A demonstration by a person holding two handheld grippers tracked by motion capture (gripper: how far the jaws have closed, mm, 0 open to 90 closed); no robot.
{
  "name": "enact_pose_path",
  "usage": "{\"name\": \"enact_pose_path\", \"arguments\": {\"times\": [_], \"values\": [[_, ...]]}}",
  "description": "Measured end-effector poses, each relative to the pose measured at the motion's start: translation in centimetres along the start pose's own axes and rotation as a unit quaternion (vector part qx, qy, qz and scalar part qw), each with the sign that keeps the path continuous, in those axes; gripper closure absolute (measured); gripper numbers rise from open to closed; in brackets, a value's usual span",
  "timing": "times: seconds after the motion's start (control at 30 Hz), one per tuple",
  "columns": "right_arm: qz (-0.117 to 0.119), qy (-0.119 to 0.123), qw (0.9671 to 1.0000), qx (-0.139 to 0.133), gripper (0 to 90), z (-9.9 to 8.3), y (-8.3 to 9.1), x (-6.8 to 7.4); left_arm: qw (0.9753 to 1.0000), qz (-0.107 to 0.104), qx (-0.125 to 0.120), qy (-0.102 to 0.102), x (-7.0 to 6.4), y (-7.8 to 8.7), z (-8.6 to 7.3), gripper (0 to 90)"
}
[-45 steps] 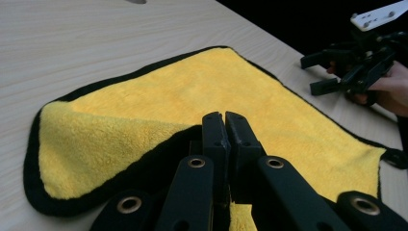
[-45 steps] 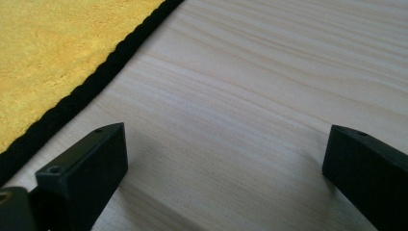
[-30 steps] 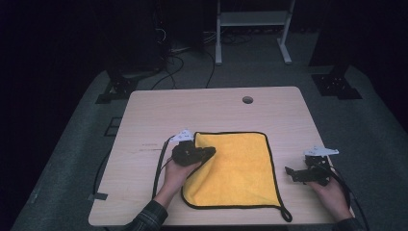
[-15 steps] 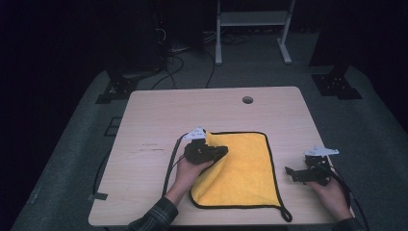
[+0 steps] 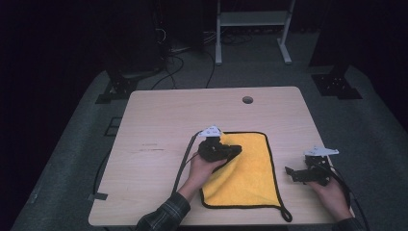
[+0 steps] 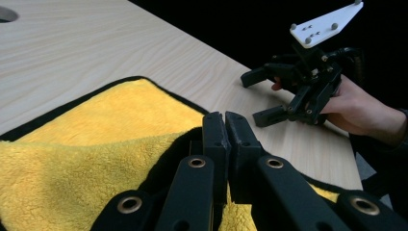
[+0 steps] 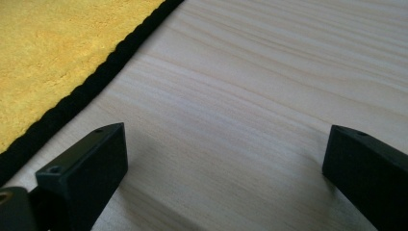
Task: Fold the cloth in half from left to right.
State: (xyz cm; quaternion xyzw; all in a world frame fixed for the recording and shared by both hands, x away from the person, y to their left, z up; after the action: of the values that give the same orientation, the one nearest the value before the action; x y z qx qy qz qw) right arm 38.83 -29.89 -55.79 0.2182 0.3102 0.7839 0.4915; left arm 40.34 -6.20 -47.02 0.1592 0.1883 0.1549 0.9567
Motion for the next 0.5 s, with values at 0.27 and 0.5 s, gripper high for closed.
{"name": "enact_pose_path", "arguments": {"times": [0.27, 0.5], "values": [[0.0, 0.0, 1.0, 0.0, 1.1, 0.0, 0.0, 0.0, 0.9998, -0.019, 0.003, 0.001, -1.0, -2.7, 0.5, 87.8], [0.001, 0.0, 1.0, 0.0, 1.1, 0.0, 0.0, 0.0, 0.9996, -0.026, 0.001, 0.013, -1.4, -4.6, 0.7, 87.8]]}}
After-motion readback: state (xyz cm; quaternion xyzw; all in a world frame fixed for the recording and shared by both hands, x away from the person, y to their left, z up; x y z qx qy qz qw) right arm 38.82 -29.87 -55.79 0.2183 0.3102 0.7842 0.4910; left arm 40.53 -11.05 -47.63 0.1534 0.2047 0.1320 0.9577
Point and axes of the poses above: each handheld gripper's, and its own axes: y roughly backward along the jaws, z roughly out of its top, x roughly to its left, the point moved 10 cm from there along -y, roughly forward along the jaws, and after that the axes turned 2 degrees about -y, right-handed, at the moved point
